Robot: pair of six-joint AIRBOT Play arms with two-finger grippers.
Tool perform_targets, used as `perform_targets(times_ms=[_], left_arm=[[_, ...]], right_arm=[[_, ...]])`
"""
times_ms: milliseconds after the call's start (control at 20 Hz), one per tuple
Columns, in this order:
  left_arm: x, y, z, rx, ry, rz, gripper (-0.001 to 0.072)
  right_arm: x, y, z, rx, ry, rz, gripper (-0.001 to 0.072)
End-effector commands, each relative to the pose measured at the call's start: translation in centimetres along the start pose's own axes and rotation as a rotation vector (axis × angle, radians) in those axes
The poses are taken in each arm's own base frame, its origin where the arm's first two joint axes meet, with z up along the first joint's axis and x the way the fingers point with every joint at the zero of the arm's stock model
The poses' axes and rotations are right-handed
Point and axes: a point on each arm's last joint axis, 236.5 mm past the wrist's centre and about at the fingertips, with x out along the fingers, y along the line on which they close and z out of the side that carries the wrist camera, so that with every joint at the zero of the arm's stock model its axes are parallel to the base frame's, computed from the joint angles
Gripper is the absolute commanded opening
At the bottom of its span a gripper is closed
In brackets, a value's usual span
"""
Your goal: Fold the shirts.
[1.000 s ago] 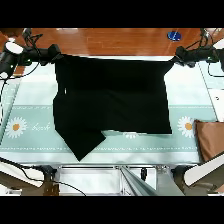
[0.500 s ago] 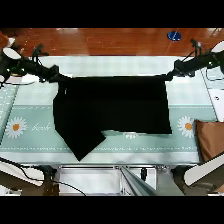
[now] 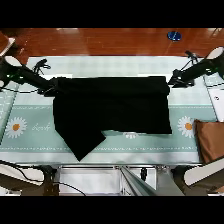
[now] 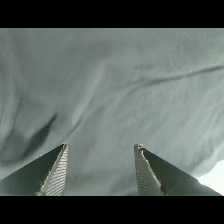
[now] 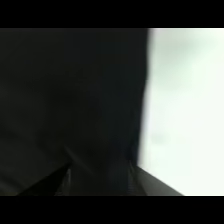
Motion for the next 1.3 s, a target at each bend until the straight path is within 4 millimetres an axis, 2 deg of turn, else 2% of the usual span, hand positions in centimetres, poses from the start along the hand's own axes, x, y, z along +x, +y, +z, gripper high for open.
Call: perform_targets(times_ms=[0, 100, 200, 300, 350, 450, 600, 850, 1000, 1050, 1100, 1150, 1200, 1250], left_arm=[[-3.1, 0.5, -3.3, -0.037, 0.009, -0.001, 0.051], [-3.4, 1.3, -6.6, -0.077, -0.021, 0.0, 0.051], [-2.5, 2.7, -10.2, -0.144, -0.069, 0.011, 0.051], [-1.2, 4.4, -13.8, -0.241, -0.127, 0.025, 0.051], [-0.6, 5.1, -15.5, -0.288, -0.142, 0.025, 0.051], [0.8, 5.5, -18.1, -0.395, -0.164, -0.026, 0.051], [2.6, 4.4, -19.4, -0.484, -0.163, -0.124, 0.051], [5.7, 3.1, -21.4, -0.443, -0.093, -0.125, 0.0509], [7.3, 1.9, -21.1, -0.42, -0.106, -0.132, 0.0508], [7.7, 1.5, -20.7, -0.404, -0.115, -0.13, 0.0492], [7.9, 1.3, -20.6, -0.385, -0.118, -0.121, 0.0382], [7.8, 1.3, -20.4, -0.375, -0.121, -0.116, 0.0205], [7.7, 1.3, -20.2, -0.372, -0.126, -0.115, 0.0061], [7.7, 1.2, -20.2, -0.353, -0.128, -0.116, 0.0017]], right_arm=[[-6.2, -5.0, -2.4, 0.068, -0.052, -0.229, 0.0406], [-8.9, -7.8, -4.7, 0.151, -0.134, -0.335, 0.0406], [-8.5, -8.3, -7.8, 0.204, -0.204, -0.329, 0.0406], [-6.0, -6.7, -11.4, 0.228, -0.235, -0.245, 0.0407], [-4.5, -5.1, -12.9, 0.222, -0.254, -0.173, 0.0407], [-2.5, -2.4, -15.0, 0.239, -0.273, -0.045, 0.0406], [-1.1, 0.0, -16.9, 0.242, -0.263, 0.066, 0.0406], [-0.9, 0.2, -17.1, 0.248, -0.255, 0.078, 0.0406], [-1.0, 0.1, -16.8, 0.263, -0.268, 0.078, 0.0406], [-1.2, -0.6, -16.3, 0.318, -0.293, 0.064, 0.0407], [-1.7, -1.7, -15.9, 0.42, -0.319, 0.064, 0.0407], [-2.2, -3.0, -15.9, 0.468, -0.335, 0.057, 0.0407], [-2.4, -4.7, -16.6, 0.474, -0.326, 0.013, 0.0407], [-2.5, -6.8, -18.5, 0.488, -0.27, -0.051, 0.0407]])
